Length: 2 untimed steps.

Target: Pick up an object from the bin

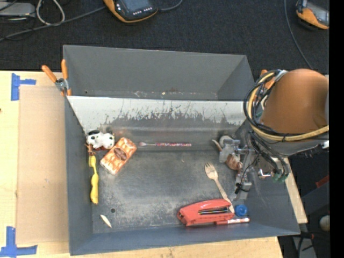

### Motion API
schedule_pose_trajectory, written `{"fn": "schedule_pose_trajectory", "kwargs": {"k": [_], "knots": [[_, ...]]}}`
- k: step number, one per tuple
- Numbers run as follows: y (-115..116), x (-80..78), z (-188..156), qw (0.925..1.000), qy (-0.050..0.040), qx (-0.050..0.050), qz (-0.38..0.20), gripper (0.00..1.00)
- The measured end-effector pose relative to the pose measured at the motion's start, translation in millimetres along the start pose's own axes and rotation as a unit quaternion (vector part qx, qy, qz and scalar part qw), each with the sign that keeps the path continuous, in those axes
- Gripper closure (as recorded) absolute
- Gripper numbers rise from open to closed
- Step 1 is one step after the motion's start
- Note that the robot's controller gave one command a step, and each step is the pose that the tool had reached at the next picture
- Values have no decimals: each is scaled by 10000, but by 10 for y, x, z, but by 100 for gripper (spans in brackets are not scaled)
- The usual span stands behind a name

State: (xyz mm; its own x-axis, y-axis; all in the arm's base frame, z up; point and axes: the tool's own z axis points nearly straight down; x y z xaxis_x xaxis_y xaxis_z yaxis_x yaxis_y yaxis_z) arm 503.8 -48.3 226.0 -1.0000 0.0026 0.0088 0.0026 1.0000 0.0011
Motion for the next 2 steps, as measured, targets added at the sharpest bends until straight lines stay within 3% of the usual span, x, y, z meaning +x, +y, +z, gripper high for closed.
{"fn": "schedule_pose_trajectory", "kwargs": {"k": [1,2], "knots": [[3,-14,-32,10000,-35,4,-14,0],[30,94,780,9982,-44,6,-596,0]]}}
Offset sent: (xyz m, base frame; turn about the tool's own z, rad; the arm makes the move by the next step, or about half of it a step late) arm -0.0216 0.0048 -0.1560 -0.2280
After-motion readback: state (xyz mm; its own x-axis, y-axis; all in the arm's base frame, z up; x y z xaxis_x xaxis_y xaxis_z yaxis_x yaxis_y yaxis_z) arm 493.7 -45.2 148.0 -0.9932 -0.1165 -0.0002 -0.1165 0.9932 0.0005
